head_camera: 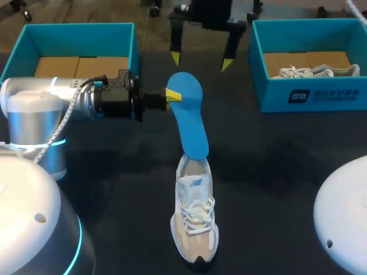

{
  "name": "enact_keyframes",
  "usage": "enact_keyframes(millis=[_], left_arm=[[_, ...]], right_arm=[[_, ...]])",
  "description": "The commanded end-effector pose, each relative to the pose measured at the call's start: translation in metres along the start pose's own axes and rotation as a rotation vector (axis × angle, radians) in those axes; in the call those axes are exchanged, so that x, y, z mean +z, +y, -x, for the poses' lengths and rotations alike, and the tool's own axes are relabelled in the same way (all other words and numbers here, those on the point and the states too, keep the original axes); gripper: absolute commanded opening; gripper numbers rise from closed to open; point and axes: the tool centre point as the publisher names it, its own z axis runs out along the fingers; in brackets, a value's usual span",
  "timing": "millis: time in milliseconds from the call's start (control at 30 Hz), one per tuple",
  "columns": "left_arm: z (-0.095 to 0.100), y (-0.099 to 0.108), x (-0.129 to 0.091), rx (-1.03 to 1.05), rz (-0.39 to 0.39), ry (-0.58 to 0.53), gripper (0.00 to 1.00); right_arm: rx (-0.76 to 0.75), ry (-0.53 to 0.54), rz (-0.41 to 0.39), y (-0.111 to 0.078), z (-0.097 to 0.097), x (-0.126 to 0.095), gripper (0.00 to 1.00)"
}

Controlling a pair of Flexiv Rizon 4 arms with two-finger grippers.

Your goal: Take the shoe out of the shoebox, open the shoe tongue, remove and reinsert the insole, then place the shoe into the shoebox

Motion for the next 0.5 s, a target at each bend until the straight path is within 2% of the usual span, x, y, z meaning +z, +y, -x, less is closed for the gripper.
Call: enact_keyframes(millis=[33,200,300,433,500], left_arm=[[0.0,0.0,0.0,0.0,0.001,0.0,0.0],[0.0,0.0,0.0,0.0,0.001,0.0,0.0],[0.0,0.0,0.0,0.0,0.001,0.0,0.0],[0.0,0.0,0.0,0.0,0.001,0.0,0.0],[0.0,0.0,0.0,0.0,0.001,0.0,0.0]], right_arm=[[-0.014,-0.131,-0.006,0.006,-0.008,0.007,1.0],[-0.002,-0.043,0.05,0.0,-0.007,0.006,1.0],[0.042,0.041,0.09,-0.001,0.0,0.002,1.0],[0.161,0.173,0.07,0.007,0.019,0.005,1.0],[0.139,0.243,0.08,0.009,0.024,0.006,1.0]])
